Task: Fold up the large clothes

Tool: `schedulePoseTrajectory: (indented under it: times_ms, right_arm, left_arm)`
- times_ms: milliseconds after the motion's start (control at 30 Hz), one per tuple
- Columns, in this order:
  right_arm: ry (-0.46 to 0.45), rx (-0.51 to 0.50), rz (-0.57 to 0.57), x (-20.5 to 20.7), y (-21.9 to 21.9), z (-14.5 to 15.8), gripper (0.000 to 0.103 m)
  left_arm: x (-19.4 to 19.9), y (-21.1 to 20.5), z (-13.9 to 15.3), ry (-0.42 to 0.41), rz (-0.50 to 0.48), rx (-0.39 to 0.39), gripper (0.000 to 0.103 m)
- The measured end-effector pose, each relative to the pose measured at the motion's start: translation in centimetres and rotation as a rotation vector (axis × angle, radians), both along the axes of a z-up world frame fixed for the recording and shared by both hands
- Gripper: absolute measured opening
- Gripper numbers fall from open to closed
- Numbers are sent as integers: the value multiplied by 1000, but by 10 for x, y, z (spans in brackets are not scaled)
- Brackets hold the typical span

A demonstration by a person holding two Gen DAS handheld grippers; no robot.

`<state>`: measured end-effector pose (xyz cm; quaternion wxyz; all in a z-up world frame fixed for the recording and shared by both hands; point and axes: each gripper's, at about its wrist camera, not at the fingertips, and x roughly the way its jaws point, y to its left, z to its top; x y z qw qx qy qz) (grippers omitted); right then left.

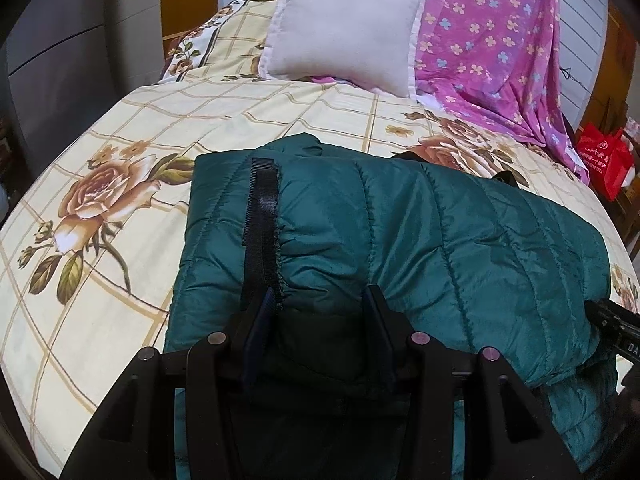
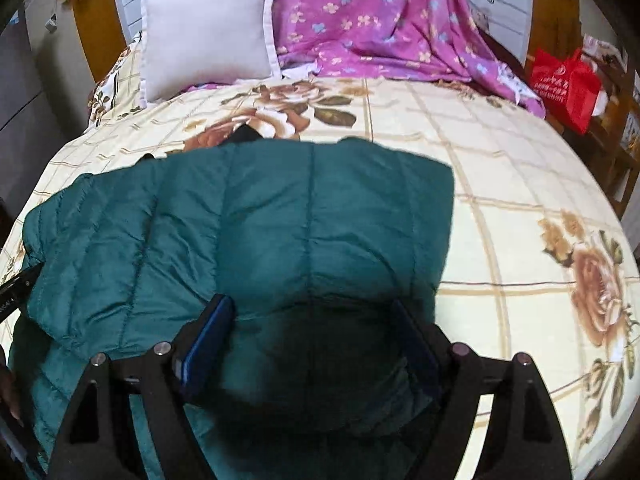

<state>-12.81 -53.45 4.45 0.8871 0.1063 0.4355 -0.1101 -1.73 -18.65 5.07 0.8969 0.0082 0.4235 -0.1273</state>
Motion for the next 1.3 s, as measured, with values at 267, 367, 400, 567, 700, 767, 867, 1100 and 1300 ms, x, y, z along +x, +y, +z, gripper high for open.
schedulePoseTrajectory:
  times_ms: [267,367,400,567,700,767,867,1100,1300]
  right_arm:
    - [-39,-18,-8,-20,4,25,85]
    - [-38,-12,-15,-26,2,25,85]
    - [-13,-6,-20,-25,0,20,85]
    - [-4,86,-48,-24,-13,-4,86]
    - [-11,68,-52,-28,-9,3,86]
    - [-31,82,-64,-35,-9,11,86]
    - [-71,119,-88,-49,-13,24,87]
    - [-68,107,-70,-60,-5,33,87]
    - [-59,86,-46,-63,7,35,87]
  left_arm:
    - [1,-1,0,5,-4,-1,28]
    - [1,0,0,5,-4,-2,28]
    - [1,0,0,5,-4,-2,28]
    - [1,-1,0,0,-6,2,28]
    - [-1,-1,2,-14,-11,18,28]
    - [-3,-1,5,-14,-10,30,28]
    - [-8,1,12,-16,-1,31,28]
    - [-20,2,19,-27,-9,34,28]
    - [-25,8,22,-19,-8,16,28]
